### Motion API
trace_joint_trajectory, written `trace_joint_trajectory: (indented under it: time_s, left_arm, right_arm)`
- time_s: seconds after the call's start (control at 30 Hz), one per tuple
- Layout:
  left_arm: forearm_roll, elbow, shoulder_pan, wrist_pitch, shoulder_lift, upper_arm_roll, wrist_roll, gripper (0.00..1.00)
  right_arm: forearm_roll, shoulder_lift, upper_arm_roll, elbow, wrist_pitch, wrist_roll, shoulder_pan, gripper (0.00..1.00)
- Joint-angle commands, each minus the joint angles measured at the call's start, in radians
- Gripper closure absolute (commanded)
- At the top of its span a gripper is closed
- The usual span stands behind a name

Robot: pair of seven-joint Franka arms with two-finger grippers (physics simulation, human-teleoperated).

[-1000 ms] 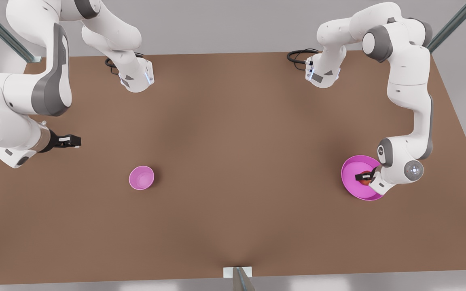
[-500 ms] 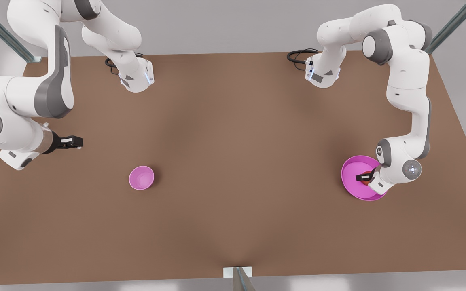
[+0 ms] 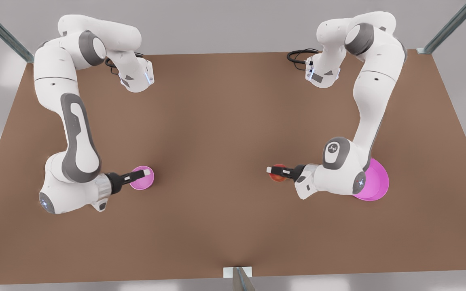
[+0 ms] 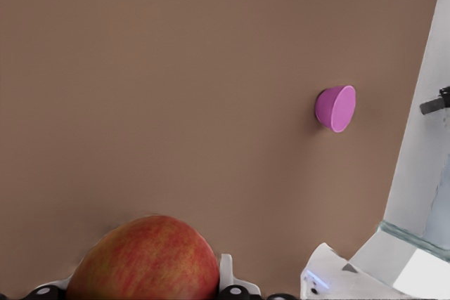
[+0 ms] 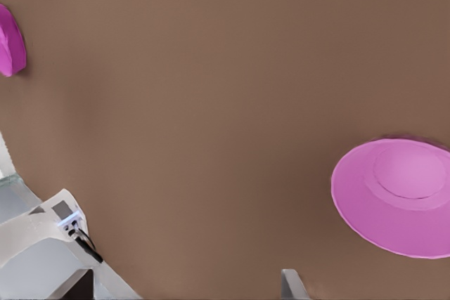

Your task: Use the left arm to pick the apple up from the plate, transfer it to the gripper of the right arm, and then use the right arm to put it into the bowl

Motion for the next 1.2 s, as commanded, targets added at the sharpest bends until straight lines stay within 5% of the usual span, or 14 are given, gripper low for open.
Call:
trace_joint_trajectory:
  time_s: [0.0,0.17,0.37,0.47,0.63,1.17]
  left_arm:
    - [-0.05,0.07,-0.03,-0.084,0.063,-0.039,-0.34,0.24]
    - [-0.192,0.09,-0.058,0.036,0.124,-0.098,-0.239,0.23]
    - [-0.337,0.093,-0.061,0.054,0.162,-0.098,0.013,0.23]
    - [-0.358,0.096,-0.066,0.247,0.179,-0.098,0.057,0.23]
    - [-0.363,0.145,-0.069,0.33,0.21,-0.105,0.056,0.23]
    - [-0.397,0.137,-0.072,0.332,0.208,-0.107,0.053,0.21]
  right_arm:
    - [0.223,0.069,0.057,0.028,0.117,-0.115,-0.003,0.0]
    - [0.309,0.255,0.268,0.078,0.298,-0.569,-0.003,0.0]
    - [0.298,0.252,0.284,0.03,0.501,-1.037,0.052,0.0]
    - [0.297,0.249,0.285,0.03,0.57,-1.228,0.081,0.0]
    - [0.387,0.295,0.4,0.028,0.604,-1.531,0.075,0.0]
    - [0.419,0.394,0.534,0.114,0.835,-1.617,0.086,0.0]
